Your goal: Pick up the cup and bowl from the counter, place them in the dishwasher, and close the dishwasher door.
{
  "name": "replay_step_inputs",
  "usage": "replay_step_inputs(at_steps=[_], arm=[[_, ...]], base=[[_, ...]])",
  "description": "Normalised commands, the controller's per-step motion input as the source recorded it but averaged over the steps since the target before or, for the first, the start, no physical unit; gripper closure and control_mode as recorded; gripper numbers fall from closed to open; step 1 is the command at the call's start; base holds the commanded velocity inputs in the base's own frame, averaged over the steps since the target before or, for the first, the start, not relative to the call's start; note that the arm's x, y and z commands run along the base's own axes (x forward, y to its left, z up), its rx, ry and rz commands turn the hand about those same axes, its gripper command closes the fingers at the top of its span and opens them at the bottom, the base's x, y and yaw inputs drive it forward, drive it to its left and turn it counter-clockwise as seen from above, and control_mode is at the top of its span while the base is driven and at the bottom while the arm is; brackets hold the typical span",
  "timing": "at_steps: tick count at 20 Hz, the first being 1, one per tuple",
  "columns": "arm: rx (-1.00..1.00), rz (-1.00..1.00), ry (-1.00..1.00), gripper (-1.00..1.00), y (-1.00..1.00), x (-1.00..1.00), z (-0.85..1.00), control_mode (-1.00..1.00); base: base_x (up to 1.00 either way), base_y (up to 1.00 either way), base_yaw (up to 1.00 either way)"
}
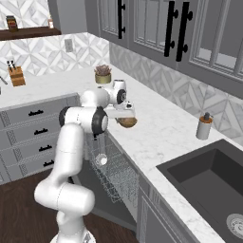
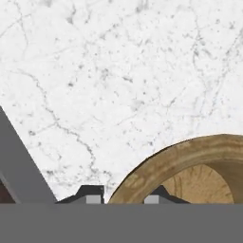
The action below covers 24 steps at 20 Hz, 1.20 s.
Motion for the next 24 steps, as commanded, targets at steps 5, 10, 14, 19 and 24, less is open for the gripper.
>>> replay_step_inputs(at_steps=[5, 10, 14, 19, 24], arm=[[-0.04, -0.12, -0.12, 1.0, 0.99, -1.0, 0.11, -1.0], [-0.02, -0.13, -0.08, 1.0, 0.96, -1.0, 0.0, -1.0], [0.0, -0.19, -0.02, 1.0, 0.84, -1.0, 0.0, -1.0], [0.05, -0.43, -0.04, 1.0, -0.02, -0.9, -0.42, -1.0], [0.06, -0.27, -0.2, 1.0, -0.3, -0.29, -0.68, -1.0]], base=[[0.0, 0.0, 0.0], [0.0, 0.0, 0.0], [0.0, 0.0, 0.0], [0.0, 0.0, 0.0], [0.0, 0.0, 0.0]])
